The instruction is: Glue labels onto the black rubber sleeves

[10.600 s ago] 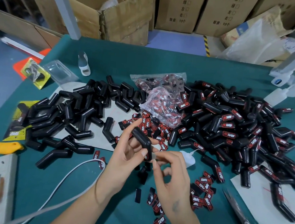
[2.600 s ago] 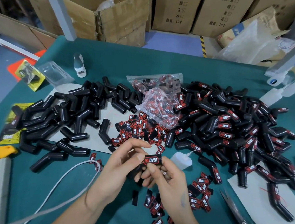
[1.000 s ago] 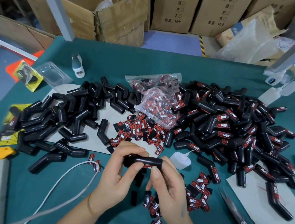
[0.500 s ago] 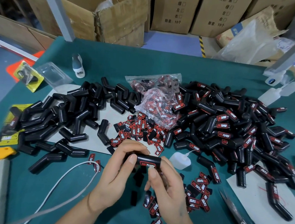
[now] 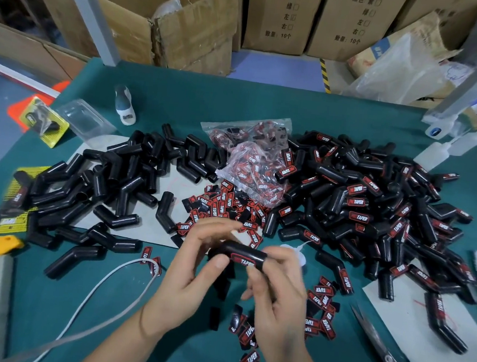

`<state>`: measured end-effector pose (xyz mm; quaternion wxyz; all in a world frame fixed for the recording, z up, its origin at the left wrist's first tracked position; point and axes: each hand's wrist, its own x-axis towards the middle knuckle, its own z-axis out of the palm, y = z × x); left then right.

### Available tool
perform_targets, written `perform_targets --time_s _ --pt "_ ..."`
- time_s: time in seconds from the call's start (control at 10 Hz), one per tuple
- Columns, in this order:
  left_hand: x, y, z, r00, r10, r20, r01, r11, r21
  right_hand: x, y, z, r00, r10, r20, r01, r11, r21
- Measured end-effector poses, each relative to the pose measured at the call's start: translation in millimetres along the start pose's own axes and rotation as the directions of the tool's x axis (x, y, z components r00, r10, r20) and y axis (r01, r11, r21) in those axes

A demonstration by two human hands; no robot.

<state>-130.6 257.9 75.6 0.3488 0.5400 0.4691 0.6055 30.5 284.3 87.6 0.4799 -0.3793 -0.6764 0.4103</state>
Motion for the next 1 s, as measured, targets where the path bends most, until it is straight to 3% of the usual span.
perform_targets --time_s 0.1,0.2,0.3,0.4,0.5,0.6,0.8,1.0 --pt "2 -4 -1 0.998 0.025 -0.064 -0.027 0.999 -0.037 10 -13 -25 0.963 -0.149 -0.225 0.144 0.989 -0.040" --pt "2 -11 -3 0.990 0.003 -0.141 -0.004 1.000 -0.008 36 -11 -72 0.905 -0.087 -0.417 0.124 0.990 0.062" --pt "2 -16 -2 0.982 -0.017 -0.186 0.027 0.998 0.049 70 13 -108 0.883 0.112 -0.457 -0.135 0.991 -0.018" --pt "3 -21 -4 0.980 -0.010 -0.197 0.033 0.993 0.112 90 36 -127 0.896 0.105 -0.431 -0.260 0.911 -0.319" --pt "5 -18 -6 0.984 -0.052 -0.173 0.081 0.982 0.169 79 29 -132 0.900 -0.039 -0.434 -0.158 0.899 -0.409" --pt "-6 -10 -11 0.990 -0.128 -0.053 0.136 0.964 0.229 34 17 -128 0.915 -0.092 -0.394 -0.058 0.934 -0.353" --pt "-64 -6 -26 0.996 -0.033 0.084 -0.015 0.859 0.512 -64 42 -124 0.965 -0.133 -0.224 0.000 0.859 -0.512" --pt "-104 -10 -33 0.993 0.066 0.102 -0.110 0.840 0.531 -53 52 -127 0.998 -0.027 -0.053 -0.020 0.694 -0.720"
